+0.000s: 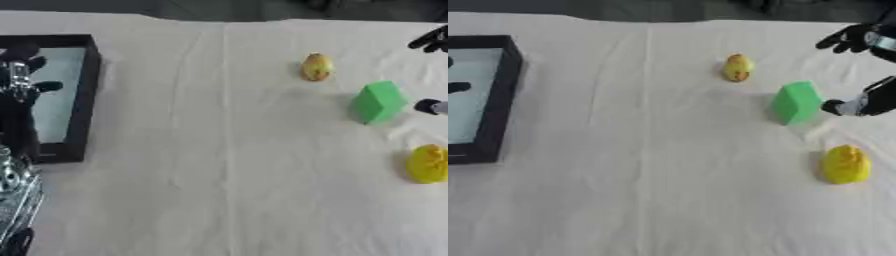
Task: Pick up the objects with one hand, pass them to the other hand, and then place them into the box on the other side of the table.
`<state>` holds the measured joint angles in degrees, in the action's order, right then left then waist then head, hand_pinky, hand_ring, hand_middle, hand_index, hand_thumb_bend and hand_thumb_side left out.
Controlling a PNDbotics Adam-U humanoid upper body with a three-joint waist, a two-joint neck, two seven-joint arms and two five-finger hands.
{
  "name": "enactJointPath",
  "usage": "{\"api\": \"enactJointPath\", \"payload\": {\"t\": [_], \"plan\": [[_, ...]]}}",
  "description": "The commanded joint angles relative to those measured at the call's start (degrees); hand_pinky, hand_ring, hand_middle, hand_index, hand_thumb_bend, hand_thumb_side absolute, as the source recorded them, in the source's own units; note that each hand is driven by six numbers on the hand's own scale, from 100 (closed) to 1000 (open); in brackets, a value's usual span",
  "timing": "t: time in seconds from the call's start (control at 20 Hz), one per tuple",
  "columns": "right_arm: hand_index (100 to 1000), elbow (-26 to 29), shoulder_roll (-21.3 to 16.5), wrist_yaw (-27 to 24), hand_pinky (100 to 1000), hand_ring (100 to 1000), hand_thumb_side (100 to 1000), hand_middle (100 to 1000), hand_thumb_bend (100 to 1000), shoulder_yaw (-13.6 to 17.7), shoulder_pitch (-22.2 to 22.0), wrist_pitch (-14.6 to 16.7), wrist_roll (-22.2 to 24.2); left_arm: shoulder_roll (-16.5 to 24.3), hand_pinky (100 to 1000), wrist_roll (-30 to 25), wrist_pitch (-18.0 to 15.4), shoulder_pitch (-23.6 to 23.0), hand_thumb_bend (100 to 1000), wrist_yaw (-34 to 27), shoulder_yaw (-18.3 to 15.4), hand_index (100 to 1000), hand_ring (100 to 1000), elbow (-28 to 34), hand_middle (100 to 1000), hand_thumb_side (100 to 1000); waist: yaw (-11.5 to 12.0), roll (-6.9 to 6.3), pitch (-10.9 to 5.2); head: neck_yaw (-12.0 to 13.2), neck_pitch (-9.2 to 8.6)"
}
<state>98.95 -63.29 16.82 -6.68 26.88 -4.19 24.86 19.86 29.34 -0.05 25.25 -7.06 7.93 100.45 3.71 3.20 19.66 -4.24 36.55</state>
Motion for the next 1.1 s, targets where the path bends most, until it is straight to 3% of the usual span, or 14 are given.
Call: {"api": "enactJointPath", "payload": {"t": [0.05,1.1], "plan": [[888,-1.59,-1.94,2.72,923,896,100,879,467,-0.11,1.40,1.45,0.12,1.73,612,-0.13,-0.14,0.73,100,-0.05,-0.09,773,809,0.59,760,736,0.05,0.00,-0.90,-0.41,-0.83],[901,-11.57,3.46,12.36,938,900,100,878,457,-5.06,7.64,6.73,0.60,1.41,613,-0.51,0.00,1.54,100,-0.69,0.32,773,812,0.91,761,739,1.09,-0.45,0.67,-1.90,-1.50]]}}
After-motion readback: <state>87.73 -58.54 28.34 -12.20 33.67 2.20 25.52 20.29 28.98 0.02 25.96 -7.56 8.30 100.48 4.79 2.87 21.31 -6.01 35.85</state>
